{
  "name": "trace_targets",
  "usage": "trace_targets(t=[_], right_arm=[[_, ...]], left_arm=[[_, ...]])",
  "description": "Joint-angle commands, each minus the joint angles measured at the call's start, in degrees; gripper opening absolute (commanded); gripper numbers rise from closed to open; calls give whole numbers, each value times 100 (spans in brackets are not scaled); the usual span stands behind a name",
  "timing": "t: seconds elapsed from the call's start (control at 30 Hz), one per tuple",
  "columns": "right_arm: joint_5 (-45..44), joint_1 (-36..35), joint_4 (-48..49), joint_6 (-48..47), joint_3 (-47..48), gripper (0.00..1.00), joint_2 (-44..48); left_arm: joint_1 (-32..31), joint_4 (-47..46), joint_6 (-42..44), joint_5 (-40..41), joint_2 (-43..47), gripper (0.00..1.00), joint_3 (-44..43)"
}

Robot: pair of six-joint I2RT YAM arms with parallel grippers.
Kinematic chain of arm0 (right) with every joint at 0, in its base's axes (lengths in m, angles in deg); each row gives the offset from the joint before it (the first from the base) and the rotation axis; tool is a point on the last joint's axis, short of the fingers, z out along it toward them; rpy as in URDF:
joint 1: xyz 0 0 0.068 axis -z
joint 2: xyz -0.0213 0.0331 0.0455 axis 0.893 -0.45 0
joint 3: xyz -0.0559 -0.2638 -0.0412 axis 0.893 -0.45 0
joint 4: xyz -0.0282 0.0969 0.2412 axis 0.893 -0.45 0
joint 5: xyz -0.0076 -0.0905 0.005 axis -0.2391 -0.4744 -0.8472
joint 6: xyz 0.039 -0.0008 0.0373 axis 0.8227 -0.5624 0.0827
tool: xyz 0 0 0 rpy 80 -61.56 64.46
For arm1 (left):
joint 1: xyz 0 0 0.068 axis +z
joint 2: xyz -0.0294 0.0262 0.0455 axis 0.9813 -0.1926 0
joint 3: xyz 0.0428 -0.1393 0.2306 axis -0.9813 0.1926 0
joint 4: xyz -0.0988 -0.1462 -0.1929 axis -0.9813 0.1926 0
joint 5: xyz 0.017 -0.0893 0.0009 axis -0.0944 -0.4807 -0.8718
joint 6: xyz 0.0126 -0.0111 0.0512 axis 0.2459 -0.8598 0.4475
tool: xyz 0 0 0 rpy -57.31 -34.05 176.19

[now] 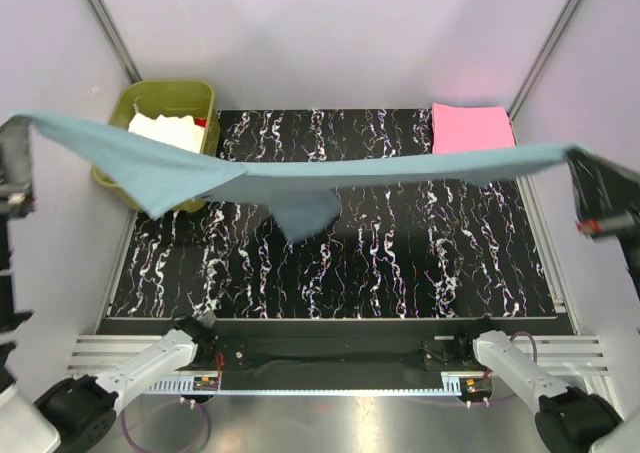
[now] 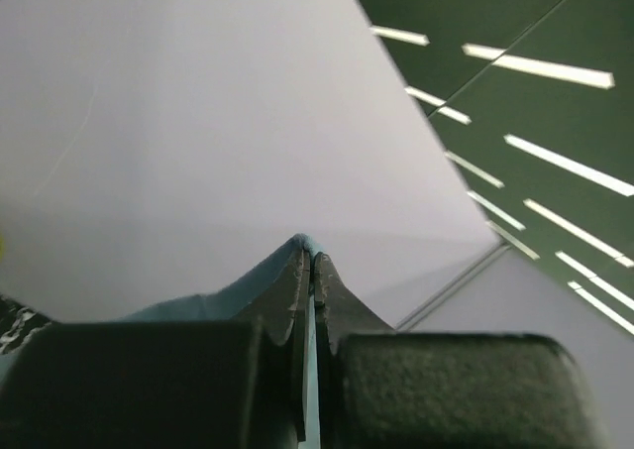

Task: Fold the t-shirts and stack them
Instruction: Flatten the tshirt out

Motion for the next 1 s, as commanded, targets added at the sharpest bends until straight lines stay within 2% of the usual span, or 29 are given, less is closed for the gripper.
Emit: trace_targets(t=[0.0, 0.2, 0.33, 0.47, 0.6, 0.73, 0.87, 0.97], right_arm=[[187, -7, -458, 113, 477, 0, 319], [846, -7, -679, 385, 1102, 0, 592], [996, 1, -680, 623, 1410, 0, 548], [365, -7, -689, 501, 1647, 0, 417], [-480, -270, -461, 246, 1508, 0, 13], [-1095, -587, -30, -255, 920, 0, -514], [-1551, -587, 873, -624, -441, 0, -919], [-1885, -587, 1584, -791, -1566, 0, -1103]], left_arm=[[7, -311, -257, -337, 133, 0, 104], [59, -654, -687, -1653, 415, 0, -158], [655, -443, -776, -2016, 196, 0, -1096], [1035, -258, -407, -1946, -191, 0, -1776], [1026, -311, -433, -1902, -551, 0, -1347], [1026, -416, -91, -1762, -1289, 0, -758], [1035, -687, 296, -1551, -2167, 0, -118], [1035, -1013, 446, -1323, -2371, 0, 419]])
